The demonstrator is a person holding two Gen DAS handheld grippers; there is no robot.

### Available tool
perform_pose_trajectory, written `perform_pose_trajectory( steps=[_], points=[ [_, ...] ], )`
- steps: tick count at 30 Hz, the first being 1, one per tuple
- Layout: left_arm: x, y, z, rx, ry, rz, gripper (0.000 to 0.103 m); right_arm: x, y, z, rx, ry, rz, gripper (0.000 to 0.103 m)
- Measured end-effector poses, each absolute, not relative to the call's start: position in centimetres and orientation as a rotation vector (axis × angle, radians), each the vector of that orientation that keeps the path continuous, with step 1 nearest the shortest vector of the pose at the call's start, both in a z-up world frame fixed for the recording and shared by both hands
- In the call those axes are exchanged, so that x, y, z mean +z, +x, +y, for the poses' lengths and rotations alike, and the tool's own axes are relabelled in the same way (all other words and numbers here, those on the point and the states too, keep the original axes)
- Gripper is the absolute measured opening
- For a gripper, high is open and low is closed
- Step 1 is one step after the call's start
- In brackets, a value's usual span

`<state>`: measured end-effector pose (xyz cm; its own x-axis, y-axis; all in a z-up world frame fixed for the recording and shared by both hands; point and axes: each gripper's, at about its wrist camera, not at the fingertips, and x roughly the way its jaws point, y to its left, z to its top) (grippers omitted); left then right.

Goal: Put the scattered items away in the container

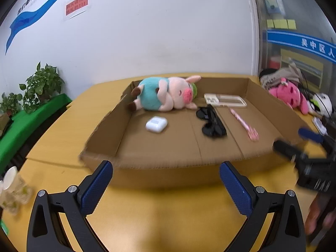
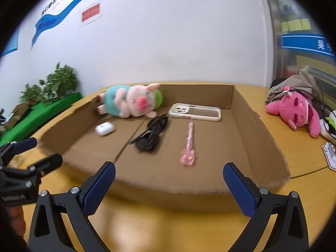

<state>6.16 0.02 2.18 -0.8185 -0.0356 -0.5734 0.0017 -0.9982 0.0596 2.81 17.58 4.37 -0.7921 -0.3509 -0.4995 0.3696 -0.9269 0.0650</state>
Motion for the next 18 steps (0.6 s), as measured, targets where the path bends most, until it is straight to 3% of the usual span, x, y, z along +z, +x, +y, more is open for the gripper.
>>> perform_pose_trajectory(
  steps=[6, 11, 18],
  points=[
    [-1.2, 9.7, -1.2, -2.915, 1.215, -0.084, 0.103, 6.8, 8.4, 20.6, -2.705, 0.732, 0.104, 0.102],
    [-4.6, 9.5, -2.8, -2.829, 1.422, -0.014, 0.103, 3.8, 8.4, 23.4, -2.635, 0.998, 0.159, 0.102],
    [-5.8, 9.4, -5.4, -2.916, 1.457, -0.088, 0.103, -1.0, 6.1, 26.8, -2.434, 1.247, 0.275, 0.102]
  ],
)
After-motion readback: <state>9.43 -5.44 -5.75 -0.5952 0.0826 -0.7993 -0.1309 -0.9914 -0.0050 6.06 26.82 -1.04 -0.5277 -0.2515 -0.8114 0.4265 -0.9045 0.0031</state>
